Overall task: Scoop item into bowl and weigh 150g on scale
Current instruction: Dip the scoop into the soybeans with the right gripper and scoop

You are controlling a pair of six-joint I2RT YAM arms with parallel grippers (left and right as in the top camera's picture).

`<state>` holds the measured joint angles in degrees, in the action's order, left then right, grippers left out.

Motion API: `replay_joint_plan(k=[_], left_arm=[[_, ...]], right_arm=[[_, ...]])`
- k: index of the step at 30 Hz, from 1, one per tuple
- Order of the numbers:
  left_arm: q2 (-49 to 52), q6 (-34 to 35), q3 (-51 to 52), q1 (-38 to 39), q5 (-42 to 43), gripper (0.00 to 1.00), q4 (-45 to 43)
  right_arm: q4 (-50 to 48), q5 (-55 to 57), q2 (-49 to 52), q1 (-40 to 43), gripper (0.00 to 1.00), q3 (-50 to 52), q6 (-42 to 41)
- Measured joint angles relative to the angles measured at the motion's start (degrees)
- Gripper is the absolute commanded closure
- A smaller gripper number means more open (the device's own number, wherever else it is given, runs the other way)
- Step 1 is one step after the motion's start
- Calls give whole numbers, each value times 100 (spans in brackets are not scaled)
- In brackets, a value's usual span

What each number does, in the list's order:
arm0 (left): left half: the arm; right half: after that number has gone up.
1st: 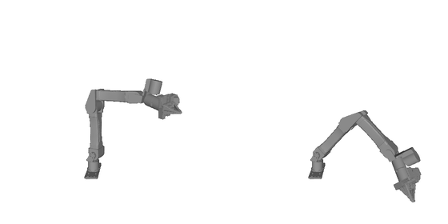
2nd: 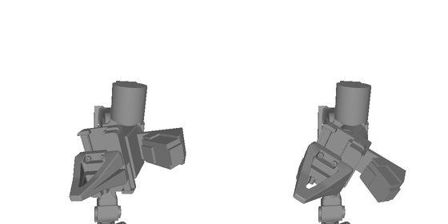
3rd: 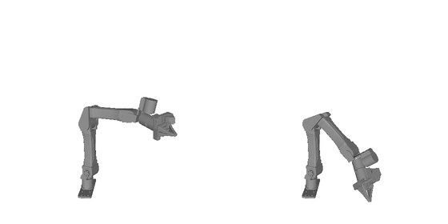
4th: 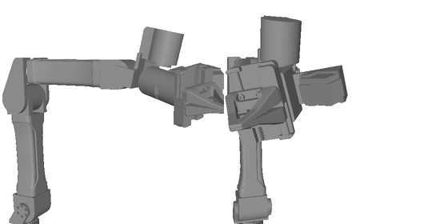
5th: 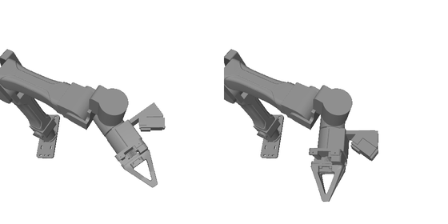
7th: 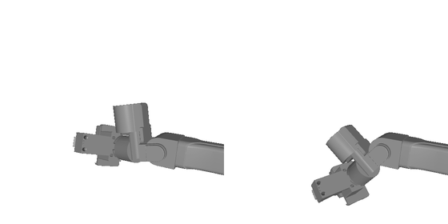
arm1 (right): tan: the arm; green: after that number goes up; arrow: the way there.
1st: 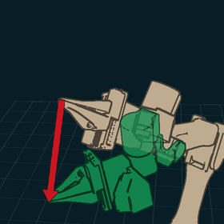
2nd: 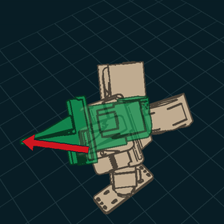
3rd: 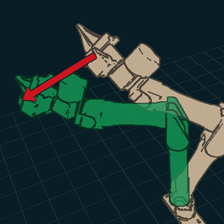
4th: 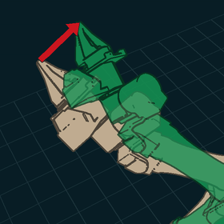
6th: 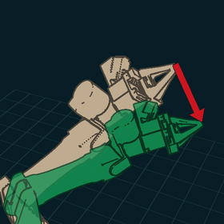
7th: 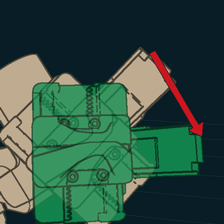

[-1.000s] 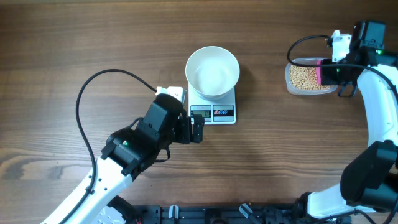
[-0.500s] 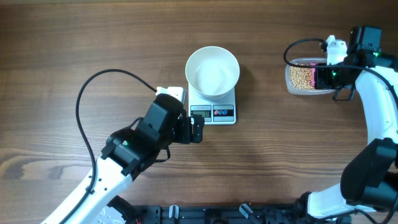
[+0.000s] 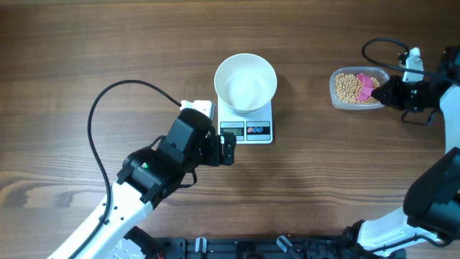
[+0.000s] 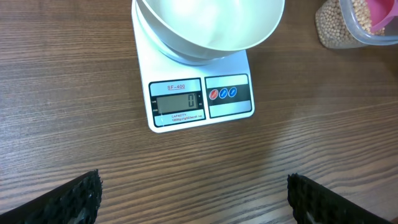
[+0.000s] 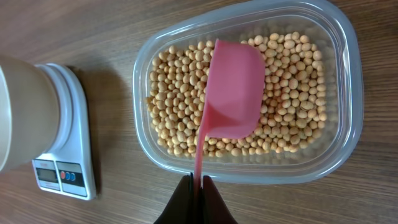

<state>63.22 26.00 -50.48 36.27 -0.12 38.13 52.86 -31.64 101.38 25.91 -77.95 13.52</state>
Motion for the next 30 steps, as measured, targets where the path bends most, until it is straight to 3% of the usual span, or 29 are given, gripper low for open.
replay_joint_plan(k=[30], left_arm=[[0,0,0,0,2,0,0]], right_arm=[[22,-1185,341,227,96,122,-304]])
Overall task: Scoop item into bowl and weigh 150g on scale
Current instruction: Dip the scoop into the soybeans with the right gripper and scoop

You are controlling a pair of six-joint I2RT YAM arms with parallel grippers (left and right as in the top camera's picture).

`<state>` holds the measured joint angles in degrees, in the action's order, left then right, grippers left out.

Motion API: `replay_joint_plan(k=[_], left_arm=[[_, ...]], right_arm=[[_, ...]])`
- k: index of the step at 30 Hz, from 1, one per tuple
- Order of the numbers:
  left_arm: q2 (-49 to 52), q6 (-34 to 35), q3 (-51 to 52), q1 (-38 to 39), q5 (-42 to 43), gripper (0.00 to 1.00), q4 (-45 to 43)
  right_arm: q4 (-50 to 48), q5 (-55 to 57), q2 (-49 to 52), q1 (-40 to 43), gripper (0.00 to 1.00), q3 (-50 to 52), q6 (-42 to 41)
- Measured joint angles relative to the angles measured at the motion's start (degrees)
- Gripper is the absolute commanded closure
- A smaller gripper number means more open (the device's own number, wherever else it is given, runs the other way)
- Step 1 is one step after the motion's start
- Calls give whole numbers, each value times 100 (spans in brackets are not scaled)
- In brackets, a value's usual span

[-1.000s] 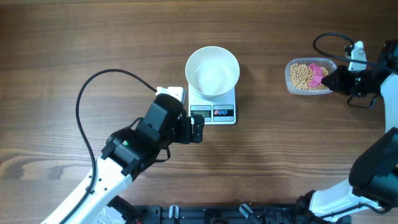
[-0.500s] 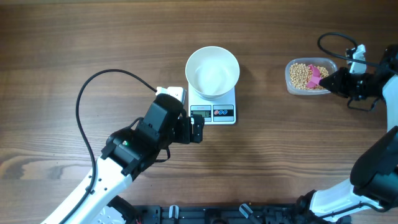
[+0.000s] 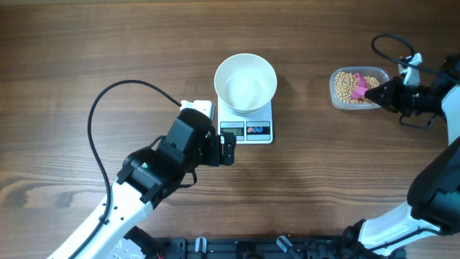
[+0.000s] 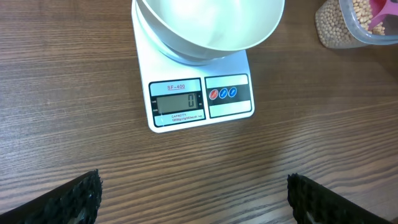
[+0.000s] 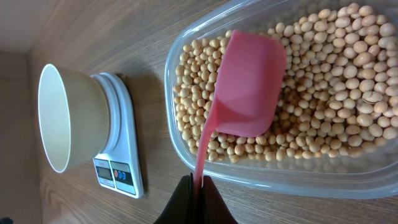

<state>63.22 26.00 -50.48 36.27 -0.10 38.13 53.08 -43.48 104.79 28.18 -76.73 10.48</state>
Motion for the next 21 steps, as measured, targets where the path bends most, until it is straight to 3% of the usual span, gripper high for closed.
replay_joint_plan(k=[21], left_arm=[[0,0,0,0,-2,0,2]], right_arm=[[297,-498,79,669,96,66,0]])
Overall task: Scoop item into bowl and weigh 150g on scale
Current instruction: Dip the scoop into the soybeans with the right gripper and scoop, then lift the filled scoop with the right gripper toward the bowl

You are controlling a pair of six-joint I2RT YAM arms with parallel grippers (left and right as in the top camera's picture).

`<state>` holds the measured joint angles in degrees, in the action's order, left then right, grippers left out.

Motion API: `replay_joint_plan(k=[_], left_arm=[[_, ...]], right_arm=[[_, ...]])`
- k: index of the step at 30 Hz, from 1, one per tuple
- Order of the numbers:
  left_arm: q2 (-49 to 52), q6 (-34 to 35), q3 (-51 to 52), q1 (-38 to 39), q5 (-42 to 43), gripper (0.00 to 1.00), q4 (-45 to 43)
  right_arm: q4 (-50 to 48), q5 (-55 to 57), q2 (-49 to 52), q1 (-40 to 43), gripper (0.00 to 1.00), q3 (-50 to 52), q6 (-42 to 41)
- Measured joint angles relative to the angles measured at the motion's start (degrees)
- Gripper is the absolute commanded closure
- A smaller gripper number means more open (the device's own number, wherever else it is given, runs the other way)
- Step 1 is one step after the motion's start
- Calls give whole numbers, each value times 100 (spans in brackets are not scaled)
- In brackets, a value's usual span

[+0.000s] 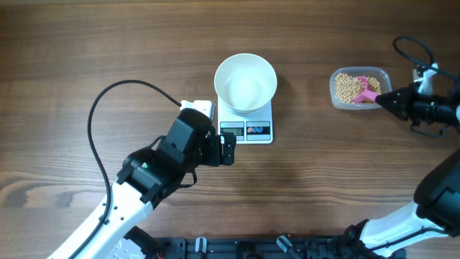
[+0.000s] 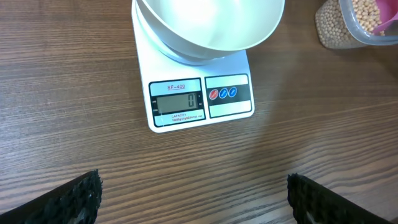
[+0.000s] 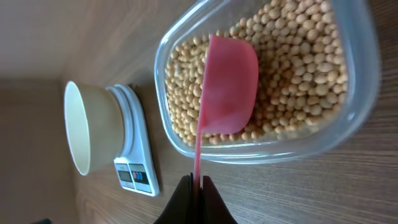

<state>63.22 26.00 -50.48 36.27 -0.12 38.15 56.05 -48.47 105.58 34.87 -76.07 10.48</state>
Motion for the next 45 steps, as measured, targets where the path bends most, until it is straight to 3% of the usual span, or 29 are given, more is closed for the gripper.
replay_joint_plan(k=[9,16,38,45], left_arm=[[0,0,0,0,2,0,-2],[0,0,0,0,0,0,-2],[0,0,0,0,0,0,-2],[0,0,0,0,0,0,-2]], right_arm=[[68,-815,81,496,96,4,-20],[339,-1497,708,811,96,59,11],[479,-2149,708,927,95,61,295],[533,-2955,708,1099,96,61,313]])
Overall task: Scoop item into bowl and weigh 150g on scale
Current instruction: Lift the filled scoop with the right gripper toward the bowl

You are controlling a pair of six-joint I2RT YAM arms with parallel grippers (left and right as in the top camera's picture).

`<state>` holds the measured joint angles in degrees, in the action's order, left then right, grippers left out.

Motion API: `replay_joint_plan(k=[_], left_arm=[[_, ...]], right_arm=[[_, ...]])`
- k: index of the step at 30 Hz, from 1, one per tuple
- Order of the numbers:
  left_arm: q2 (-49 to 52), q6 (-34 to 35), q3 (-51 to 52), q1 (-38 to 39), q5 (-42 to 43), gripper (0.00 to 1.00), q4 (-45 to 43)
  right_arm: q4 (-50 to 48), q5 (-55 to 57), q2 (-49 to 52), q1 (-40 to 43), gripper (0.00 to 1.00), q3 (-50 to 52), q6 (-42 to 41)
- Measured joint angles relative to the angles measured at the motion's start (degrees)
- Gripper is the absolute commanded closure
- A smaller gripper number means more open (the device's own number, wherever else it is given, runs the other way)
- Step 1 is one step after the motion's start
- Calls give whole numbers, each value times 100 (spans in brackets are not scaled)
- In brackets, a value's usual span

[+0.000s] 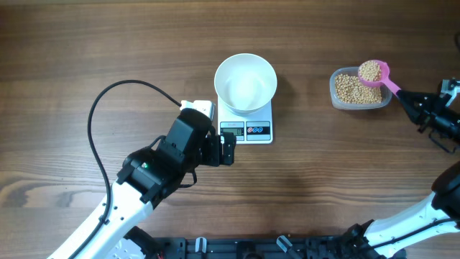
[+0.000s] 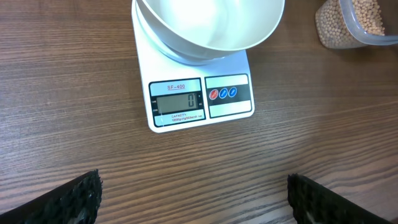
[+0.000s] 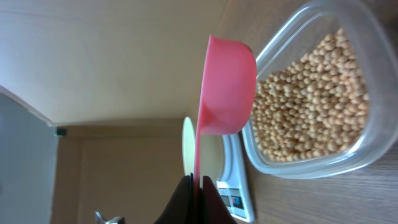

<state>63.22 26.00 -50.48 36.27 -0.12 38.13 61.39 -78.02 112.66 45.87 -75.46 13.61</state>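
Observation:
A white bowl (image 1: 245, 83) stands empty on the white scale (image 1: 246, 129), whose display (image 2: 178, 101) reads 0. At the right, a clear tub of soybeans (image 1: 353, 91) sits on the table. My right gripper (image 1: 407, 96) is shut on the handle of a pink scoop (image 1: 374, 72), which is heaped with beans and held above the tub; the right wrist view shows the pink scoop (image 3: 225, 87) lifted over the soybean tub (image 3: 314, 112). My left gripper (image 2: 193, 198) stands open just in front of the scale, nothing between its fingers.
A black cable (image 1: 115, 101) loops over the table left of the scale. The left arm's body (image 1: 172, 155) lies at the scale's front left. The wooden table (image 1: 323, 180) spans the whole view.
My right gripper has raised the pink scoop out of the beans; it now sits filled above the tub. The right arm has drawn back to the right. The left arm and the scale reading are unchanged.
My right gripper held the pink scoop flat on the beans in the tub. It then tilted and dug the scoop in while the arm shifted right. Now the scoop is out and full. The bowl stayed empty, the scale at 0, the left gripper still.

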Motion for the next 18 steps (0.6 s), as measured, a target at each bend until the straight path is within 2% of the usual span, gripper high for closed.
replay_joint_plan(k=[6,11,15,18], left_arm=[[0,0,0,0,0,0,0],[0,0,0,0,0,0,0],[0,0,0,0,0,0,0],[0,0,0,0,0,0,2]], right_arm=[[916,-208,0,-164,96,0,603],[1191,-299,-181,-752,96,0,780],[964,-345,-691,-1399,95,2,603],[114,-345,-1016,-1943,96,22,-74]])
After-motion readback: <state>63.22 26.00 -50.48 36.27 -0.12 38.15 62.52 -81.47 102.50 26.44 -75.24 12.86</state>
